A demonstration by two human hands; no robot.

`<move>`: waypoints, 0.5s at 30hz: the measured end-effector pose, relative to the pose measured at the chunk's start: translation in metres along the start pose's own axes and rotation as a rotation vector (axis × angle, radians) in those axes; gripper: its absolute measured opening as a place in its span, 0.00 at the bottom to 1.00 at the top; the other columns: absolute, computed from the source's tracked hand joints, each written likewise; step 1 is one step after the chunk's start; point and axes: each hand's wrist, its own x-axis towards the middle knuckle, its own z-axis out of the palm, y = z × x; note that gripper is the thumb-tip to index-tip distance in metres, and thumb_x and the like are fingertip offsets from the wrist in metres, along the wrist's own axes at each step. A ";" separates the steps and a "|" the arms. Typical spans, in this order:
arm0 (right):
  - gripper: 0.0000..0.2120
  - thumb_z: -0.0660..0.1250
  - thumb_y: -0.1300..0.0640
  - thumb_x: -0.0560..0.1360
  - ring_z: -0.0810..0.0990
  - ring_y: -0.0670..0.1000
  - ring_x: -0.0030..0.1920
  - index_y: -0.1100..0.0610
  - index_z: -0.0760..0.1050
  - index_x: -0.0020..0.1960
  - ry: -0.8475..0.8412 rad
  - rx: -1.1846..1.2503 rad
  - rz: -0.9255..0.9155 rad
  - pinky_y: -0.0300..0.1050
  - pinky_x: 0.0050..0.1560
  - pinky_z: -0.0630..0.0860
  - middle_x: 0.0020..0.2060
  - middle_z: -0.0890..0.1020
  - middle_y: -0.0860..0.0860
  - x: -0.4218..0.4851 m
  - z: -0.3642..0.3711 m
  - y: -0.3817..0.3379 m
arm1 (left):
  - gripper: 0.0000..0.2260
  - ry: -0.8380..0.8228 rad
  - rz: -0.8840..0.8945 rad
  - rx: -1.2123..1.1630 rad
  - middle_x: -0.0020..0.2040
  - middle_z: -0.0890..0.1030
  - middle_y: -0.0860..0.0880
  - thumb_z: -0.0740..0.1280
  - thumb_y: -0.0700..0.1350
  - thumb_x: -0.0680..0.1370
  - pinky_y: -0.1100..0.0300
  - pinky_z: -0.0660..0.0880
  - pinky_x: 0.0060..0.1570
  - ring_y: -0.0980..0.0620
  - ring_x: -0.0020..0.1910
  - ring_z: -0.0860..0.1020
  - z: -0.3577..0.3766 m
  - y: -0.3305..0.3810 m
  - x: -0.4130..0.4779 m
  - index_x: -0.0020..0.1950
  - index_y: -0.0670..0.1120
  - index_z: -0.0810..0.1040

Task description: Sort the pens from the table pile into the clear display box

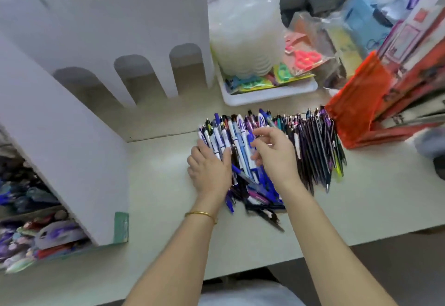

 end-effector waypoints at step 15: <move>0.11 0.60 0.67 0.77 0.76 0.41 0.28 0.54 0.73 0.53 -0.118 0.044 0.024 0.36 0.31 0.75 0.42 0.77 0.53 0.030 0.020 -0.006 | 0.38 -0.090 -0.047 -0.080 0.72 0.61 0.40 0.69 0.50 0.74 0.52 0.60 0.67 0.40 0.68 0.61 -0.010 -0.005 0.041 0.77 0.43 0.52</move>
